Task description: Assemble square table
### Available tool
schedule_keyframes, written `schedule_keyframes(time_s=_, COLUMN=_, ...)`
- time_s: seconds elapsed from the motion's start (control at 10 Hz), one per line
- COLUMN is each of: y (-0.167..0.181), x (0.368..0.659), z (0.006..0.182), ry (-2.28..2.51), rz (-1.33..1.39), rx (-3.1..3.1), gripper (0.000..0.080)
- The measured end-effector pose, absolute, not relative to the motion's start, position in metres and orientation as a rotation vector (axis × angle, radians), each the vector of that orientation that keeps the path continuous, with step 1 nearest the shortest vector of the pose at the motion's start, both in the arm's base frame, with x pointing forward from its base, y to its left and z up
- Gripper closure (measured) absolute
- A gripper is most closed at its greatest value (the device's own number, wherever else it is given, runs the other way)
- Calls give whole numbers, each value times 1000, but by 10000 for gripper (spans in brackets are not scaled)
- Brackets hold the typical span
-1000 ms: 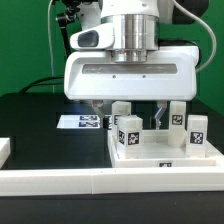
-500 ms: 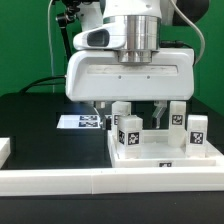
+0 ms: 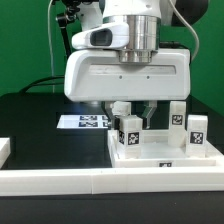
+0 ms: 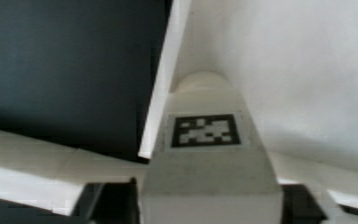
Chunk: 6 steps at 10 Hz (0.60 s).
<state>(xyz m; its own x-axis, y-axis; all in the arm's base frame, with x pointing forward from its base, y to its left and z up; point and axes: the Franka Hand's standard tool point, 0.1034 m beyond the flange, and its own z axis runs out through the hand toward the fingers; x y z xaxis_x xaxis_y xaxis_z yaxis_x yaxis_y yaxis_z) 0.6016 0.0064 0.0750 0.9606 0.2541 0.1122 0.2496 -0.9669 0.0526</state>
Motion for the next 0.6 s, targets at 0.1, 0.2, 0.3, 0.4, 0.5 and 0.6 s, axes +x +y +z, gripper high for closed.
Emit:
schedule_keyframes(time_s=0.1, y=6, x=602, z=75, ry=363, rz=184, rx=3078, gripper=509)
schedule_keyframes(time_s=0.2, y=6, x=602, z=75, ry=363, rz=184, rx=3078, gripper=509)
schedule_keyframes(time_s=0.3, y=6, x=602, z=75, ry=284, rz=186, rx=3090, gripper=509)
schedule_keyframes(time_s=0.4, y=7, x=601, z=75, ry=121, rz=189, rx=3108, gripper=509)
schedule_keyframes(time_s=0.5, y=7, x=601, z=75, ry=-25, rz=191, rx=3116, gripper=509)
schedule_keyframes(time_s=0.6, y=9, x=601, z=75, ry=-240, rz=193, rx=3116, gripper=509)
